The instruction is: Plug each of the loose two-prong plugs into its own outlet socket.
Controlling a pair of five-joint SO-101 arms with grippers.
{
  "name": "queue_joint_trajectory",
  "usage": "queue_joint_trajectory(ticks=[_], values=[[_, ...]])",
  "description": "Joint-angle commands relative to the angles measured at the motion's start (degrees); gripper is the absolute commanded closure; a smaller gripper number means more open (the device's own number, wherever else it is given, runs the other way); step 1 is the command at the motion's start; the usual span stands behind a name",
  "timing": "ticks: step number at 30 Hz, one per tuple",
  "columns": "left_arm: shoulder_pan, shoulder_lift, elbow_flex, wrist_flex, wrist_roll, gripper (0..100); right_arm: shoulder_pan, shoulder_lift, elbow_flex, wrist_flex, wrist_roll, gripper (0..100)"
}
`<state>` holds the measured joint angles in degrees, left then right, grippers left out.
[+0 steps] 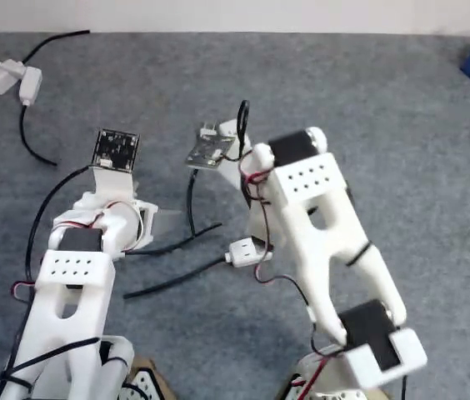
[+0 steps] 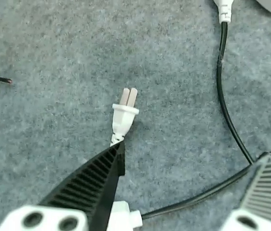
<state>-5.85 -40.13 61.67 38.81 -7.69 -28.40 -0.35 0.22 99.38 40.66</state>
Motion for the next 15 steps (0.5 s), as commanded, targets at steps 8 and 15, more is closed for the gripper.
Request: queue_joint_trajectory(ticks=[8,15], values=[[0.6,-0.1,0.1,-1.1,-0.4,60,0.9,8.3,-9.2,1.4,0.6,99.2],[0.6,-0.1,0.1,-1.1,-0.4,60,2.4,9.7,-10.1,1.5,0.3,99.2]])
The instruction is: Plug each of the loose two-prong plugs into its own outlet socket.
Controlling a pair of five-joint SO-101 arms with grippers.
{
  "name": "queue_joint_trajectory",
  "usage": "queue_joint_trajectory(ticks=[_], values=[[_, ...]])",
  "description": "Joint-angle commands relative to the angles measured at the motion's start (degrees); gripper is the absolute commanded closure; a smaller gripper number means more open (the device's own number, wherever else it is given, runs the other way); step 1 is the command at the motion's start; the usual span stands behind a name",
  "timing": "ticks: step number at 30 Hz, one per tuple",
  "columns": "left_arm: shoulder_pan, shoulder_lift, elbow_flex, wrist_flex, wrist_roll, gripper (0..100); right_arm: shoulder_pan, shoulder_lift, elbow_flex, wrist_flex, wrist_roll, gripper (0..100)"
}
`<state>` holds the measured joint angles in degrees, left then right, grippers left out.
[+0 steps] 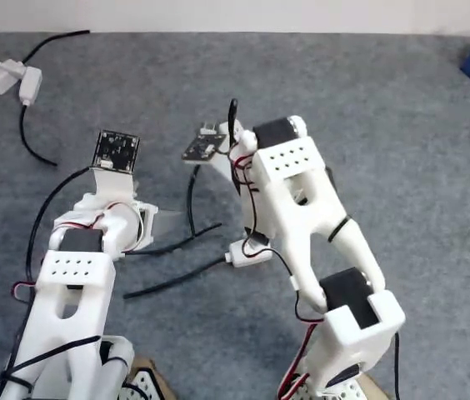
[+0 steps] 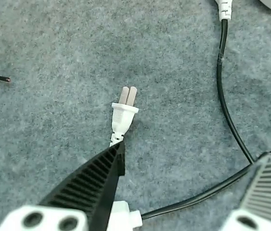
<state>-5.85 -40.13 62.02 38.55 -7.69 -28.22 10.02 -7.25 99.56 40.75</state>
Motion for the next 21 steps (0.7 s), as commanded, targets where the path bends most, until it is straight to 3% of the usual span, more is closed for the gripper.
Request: queue_joint_trajectory(ticks=[1,6,8,13,21], values=[[0.6,-0.1,-0.2,-0.9,-0.4,60,3.2,-0.5,-2.7,1.3,0.2,99.2],[0.6,-0.1,-0.2,-0.9,-0.4,60,7.3,-0.5,-2.3,1.4,-0.4,99.2],[0.6,-0.1,-0.2,-0.9,-0.4,60,7.8,-0.5,-2.3,1.4,-3.9,99.2],[0.6,-0.1,-0.2,-0.9,-0.4,60,6.5,-0.4,-2.2,1.4,-9.5,99.2],[0.6,-0.1,-0.2,-0.9,-0.4,60,4.9,-0.6,3.6,1.4,-10.1,99.2]])
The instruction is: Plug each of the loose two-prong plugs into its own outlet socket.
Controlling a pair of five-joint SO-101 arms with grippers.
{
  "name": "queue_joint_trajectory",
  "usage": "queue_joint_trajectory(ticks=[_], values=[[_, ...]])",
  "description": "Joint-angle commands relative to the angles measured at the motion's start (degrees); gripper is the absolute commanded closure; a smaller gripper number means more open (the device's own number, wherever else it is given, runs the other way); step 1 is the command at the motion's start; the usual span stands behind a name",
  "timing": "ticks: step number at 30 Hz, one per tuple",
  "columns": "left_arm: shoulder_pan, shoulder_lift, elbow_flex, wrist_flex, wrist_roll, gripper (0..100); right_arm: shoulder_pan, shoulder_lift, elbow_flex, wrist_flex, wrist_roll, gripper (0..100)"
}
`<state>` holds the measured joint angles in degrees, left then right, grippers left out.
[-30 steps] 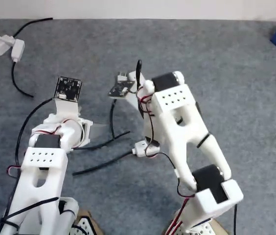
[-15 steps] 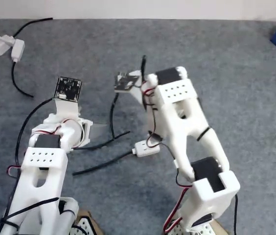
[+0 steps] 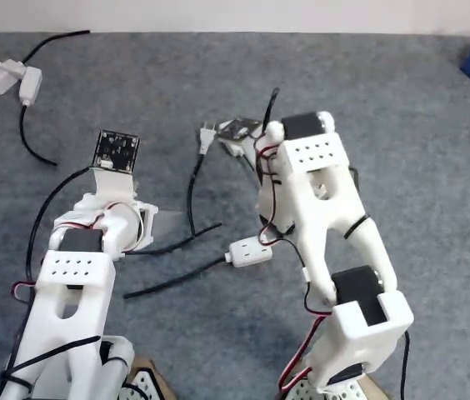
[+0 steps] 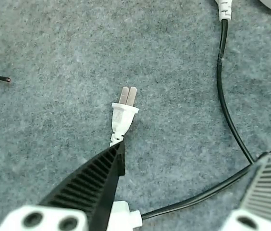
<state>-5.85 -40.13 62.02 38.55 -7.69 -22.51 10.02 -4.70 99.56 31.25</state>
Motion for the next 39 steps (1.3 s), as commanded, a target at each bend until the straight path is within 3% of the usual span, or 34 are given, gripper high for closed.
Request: queue_joint_trajectory(ticks=[1,39], values=[[0.6,-0.1,-0.2,-0.9,-0.4,60,-0.8,-0.7,1.6,1.4,-0.6,99.2],[0.6,-0.1,-0.2,-0.9,-0.4,60,-1.2,5.4,-2.9,-1.5,-1.3,99.2]])
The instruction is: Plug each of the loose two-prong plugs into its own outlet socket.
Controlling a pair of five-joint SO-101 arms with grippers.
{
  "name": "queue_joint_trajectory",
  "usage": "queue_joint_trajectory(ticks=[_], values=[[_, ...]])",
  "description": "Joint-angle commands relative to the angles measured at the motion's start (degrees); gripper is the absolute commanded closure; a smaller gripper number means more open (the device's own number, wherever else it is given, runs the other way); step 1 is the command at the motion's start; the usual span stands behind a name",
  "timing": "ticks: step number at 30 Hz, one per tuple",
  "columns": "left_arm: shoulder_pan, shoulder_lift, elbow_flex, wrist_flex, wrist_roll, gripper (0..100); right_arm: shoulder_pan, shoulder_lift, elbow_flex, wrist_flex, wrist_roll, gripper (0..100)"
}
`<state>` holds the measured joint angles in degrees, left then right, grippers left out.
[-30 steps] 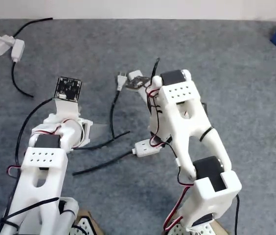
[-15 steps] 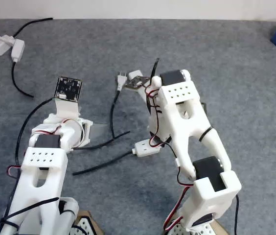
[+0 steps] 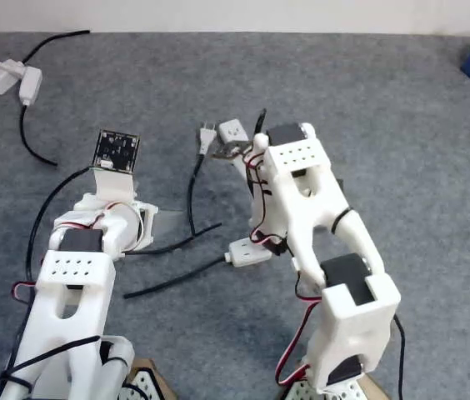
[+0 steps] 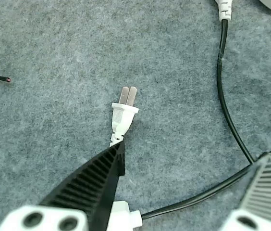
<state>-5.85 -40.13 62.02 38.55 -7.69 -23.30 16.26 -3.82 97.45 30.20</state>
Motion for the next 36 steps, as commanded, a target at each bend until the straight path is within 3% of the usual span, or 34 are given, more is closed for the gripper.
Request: queue_joint_trajectory(ticks=[1,18,28,36], values=[[0.6,-0.1,-0.2,-0.9,-0.4,60,-0.5,-0.6,-4.4,0.9,-0.3,99.2],[0.6,-0.1,-0.2,-0.9,-0.4,60,0.4,-0.6,-3.9,1.9,0.8,98.3],[0.6,-0.1,-0.2,-0.9,-0.4,60,13.6,-0.6,-10.4,2.2,4.4,71.7],[0.6,-0.1,-0.2,-0.9,-0.4,60,13.8,-0.9,-11.3,3.6,6.2,69.0]])
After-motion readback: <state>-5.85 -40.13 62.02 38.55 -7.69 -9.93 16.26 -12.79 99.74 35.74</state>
